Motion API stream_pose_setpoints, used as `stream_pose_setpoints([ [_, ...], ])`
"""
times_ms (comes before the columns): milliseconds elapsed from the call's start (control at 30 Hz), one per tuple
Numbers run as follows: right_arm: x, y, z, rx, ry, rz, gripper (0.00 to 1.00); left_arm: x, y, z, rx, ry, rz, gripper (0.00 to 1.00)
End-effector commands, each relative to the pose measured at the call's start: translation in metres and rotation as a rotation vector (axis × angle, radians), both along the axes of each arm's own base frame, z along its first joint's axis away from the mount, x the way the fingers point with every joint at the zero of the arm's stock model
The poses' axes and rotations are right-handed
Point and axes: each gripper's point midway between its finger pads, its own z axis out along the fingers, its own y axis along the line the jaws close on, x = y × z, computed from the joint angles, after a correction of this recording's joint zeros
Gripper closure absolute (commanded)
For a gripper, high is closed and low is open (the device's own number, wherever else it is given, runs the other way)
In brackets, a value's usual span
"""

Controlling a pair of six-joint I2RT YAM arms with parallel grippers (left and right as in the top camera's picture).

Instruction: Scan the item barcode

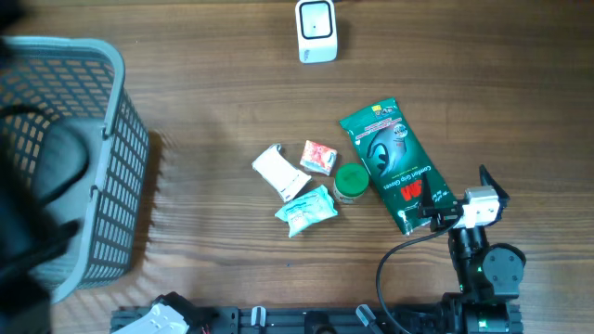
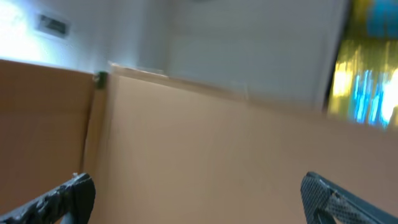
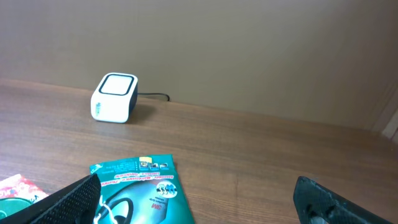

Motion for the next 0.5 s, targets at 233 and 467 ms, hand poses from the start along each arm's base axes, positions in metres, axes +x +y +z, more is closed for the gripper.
stream_pose_setpoints([
  [233, 0.0, 0.0, 0.002, -0.006, -0.011, -0.002, 0.0, 0.007, 0.009, -0.101, 0.305, 0.194, 0.061, 0.0],
  [467, 0.0, 0.0, 0.002, -0.006, -0.011, -0.002, 0.0, -0.075, 0.009, -0.119, 0.188, 0.042, -0.249, 0.0],
])
